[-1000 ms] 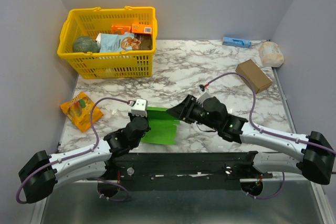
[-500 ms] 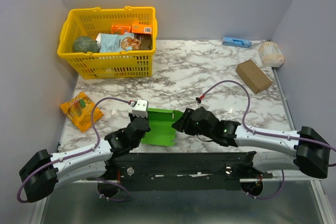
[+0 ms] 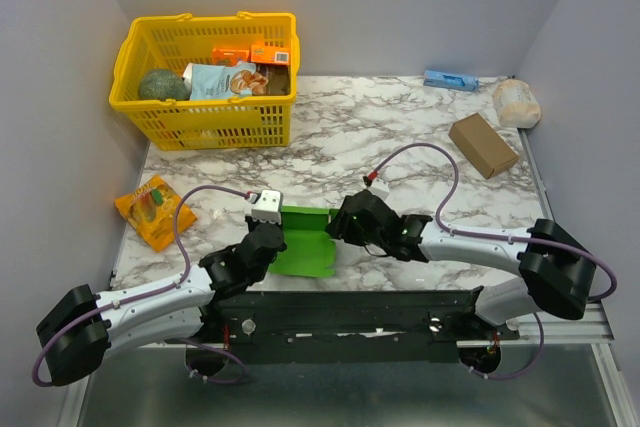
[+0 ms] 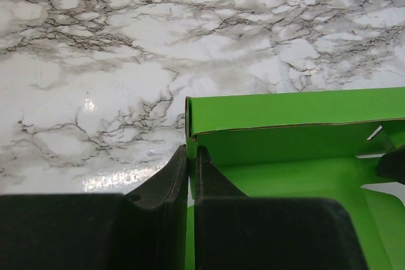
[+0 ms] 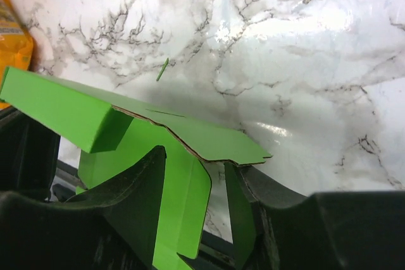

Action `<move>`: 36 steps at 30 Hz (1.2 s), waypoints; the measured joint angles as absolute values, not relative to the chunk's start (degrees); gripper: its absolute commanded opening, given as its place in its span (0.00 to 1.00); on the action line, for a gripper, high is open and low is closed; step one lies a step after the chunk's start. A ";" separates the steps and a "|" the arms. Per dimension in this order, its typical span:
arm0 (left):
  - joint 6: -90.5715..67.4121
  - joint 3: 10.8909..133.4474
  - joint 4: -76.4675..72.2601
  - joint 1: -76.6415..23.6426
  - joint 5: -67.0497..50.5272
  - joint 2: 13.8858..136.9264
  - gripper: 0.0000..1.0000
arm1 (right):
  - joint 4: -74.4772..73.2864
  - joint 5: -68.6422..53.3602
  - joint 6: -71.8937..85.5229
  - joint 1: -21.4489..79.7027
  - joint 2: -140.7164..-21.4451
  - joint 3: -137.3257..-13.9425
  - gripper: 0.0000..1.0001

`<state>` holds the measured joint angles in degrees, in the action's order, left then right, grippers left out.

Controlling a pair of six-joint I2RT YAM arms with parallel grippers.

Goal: Fold the paper box

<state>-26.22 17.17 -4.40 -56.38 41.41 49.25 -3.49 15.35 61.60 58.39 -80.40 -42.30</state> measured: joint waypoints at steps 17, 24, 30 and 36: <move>-26.06 17.17 -4.14 -56.38 41.39 49.25 0.01 | -3.46 15.25 60.55 57.36 -84.12 -43.92 0.56; -26.00 17.17 -4.14 -56.38 41.39 49.23 0.01 | -3.64 15.29 60.36 57.34 -84.12 -43.92 0.57; -25.98 17.17 -4.14 -56.38 41.39 49.23 0.01 | -3.66 15.27 60.36 57.34 -84.71 -43.92 0.57; -25.98 17.17 -4.16 -56.38 41.39 49.23 0.01 | -3.79 15.20 60.34 57.34 -85.47 -43.92 0.52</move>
<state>-25.98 17.17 -4.16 -56.38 41.39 49.23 -3.79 15.20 60.34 57.34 -85.47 -43.92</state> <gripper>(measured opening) 0.125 0.560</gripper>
